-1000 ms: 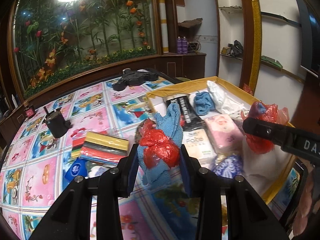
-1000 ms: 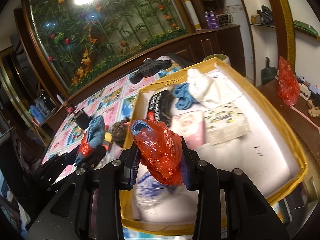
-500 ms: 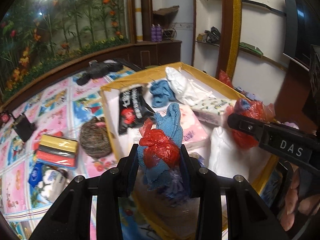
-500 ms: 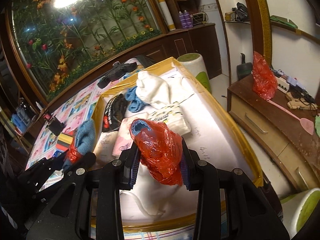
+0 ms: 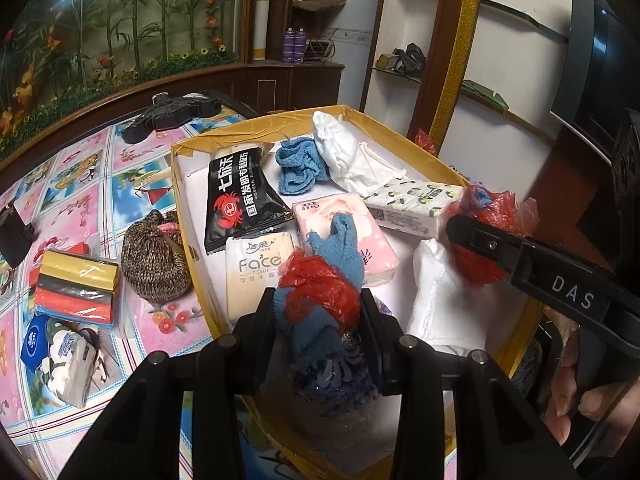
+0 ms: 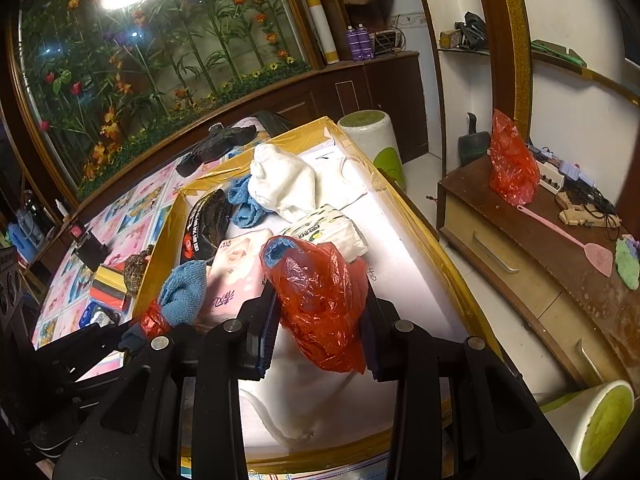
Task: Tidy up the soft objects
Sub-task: 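Lower the blue cloth into the tray and open the left tool while the right tool releases the orange bag, then move the left tool to the blue Vinda tissue pack while the right tool moves to the striped sponge pack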
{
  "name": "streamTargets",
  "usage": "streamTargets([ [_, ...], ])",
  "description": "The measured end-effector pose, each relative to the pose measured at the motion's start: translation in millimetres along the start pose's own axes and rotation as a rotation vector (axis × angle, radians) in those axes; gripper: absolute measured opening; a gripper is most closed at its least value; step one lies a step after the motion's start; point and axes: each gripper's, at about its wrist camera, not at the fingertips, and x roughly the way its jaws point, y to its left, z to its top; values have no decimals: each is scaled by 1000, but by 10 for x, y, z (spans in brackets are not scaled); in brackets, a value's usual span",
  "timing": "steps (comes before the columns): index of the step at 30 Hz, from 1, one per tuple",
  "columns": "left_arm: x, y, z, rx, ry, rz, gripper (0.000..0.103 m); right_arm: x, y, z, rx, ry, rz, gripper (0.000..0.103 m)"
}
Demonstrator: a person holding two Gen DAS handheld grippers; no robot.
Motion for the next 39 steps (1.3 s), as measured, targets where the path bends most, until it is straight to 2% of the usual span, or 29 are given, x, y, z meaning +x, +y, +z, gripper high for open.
streamTargets([
  [1,-10,7,7,-5,-5,-1,44,-2,11,-3,0,-1,1,36],
  [4,-80,23,21,-16,-43,-4,55,-30,-1,-2,7,-15,7,37],
  [6,-154,16,25,-16,-83,-2,60,-66,-7,8,12,-36,7,47],
  [7,-181,7,28,-12,-97,-1,61,-94,-11,15,10,-53,2,58],
  [8,-209,-6,30,-5,-111,1,64,-130,1,16,8,-69,0,63],
  [11,-257,-46,33,17,-134,11,67,-246,22,40,11,-123,10,63],
  [14,-278,-63,40,31,-146,20,67,-323,43,76,16,-148,3,63],
  [17,-300,-40,46,25,-151,15,67,-384,57,91,33,-166,30,63],
  [28,-374,199,35,-62,-138,-8,67,-419,261,56,4,-125,83,63],
  [33,-450,529,4,-149,-110,44,67,-460,480,0,-31,-107,105,63],
  [39,-608,1389,-133,-349,-49,127,67,-397,871,-94,-101,-37,159,63],
])
